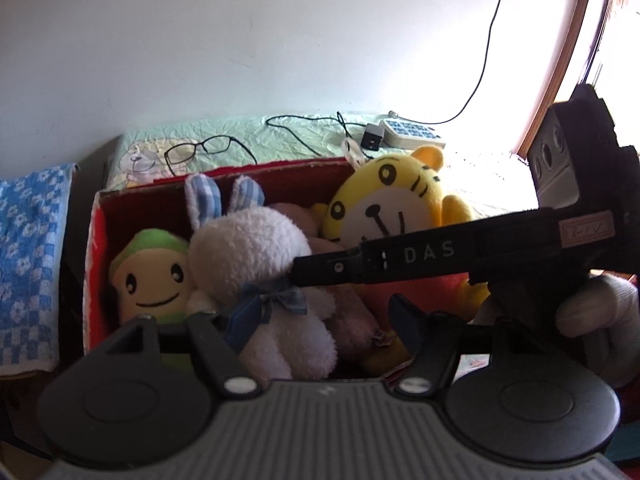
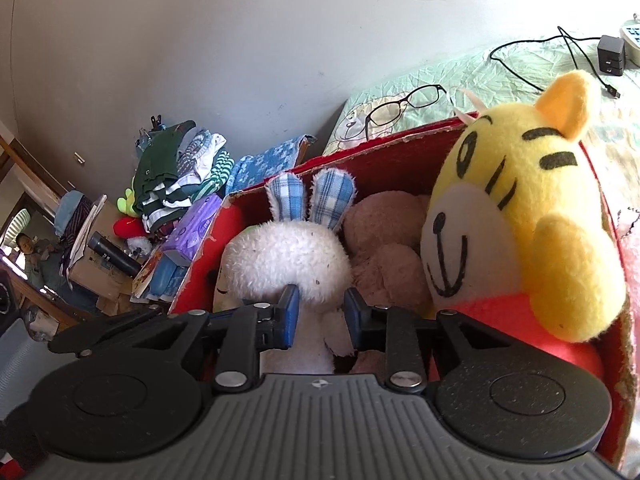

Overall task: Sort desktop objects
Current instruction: 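Lower the bow bunny into the box and open the right gripper, then pull the open right gripper back out of the red box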

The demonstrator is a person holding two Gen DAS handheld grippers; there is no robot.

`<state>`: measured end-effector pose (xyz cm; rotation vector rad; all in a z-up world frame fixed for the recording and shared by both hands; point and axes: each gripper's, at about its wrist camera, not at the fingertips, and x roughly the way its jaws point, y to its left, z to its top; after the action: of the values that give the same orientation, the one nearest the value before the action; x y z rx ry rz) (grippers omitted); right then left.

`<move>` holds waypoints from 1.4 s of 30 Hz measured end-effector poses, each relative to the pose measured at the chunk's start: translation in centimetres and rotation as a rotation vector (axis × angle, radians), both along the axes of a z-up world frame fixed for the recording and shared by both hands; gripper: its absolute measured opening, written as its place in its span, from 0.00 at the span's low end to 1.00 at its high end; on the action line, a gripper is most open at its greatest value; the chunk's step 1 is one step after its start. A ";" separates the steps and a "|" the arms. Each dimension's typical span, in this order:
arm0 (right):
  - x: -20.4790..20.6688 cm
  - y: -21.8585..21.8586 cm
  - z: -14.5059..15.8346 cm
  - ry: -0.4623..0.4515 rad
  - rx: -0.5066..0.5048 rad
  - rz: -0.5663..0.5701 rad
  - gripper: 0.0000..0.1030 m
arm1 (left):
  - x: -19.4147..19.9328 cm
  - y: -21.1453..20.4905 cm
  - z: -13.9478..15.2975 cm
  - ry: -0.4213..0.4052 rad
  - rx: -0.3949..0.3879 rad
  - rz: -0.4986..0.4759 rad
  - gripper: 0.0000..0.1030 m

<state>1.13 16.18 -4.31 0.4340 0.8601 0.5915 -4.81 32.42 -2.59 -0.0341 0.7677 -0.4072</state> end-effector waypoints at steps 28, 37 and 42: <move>-1.9 -0.8 0.6 -0.007 -0.005 0.006 0.28 | 0.8 -1.9 -0.9 0.097 0.195 0.110 0.84; -4.1 -2.4 1.7 -0.046 -0.009 -0.083 0.29 | 0.2 -2.1 -0.1 0.117 0.277 0.190 0.88; -5.1 -2.6 2.2 -0.064 -0.019 -0.119 0.29 | 0.2 -1.8 0.2 0.142 0.276 0.217 0.89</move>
<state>-4.02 13.56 -2.13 0.4436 0.7724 0.4847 -4.61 30.66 -2.40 0.1124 0.9448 -0.0913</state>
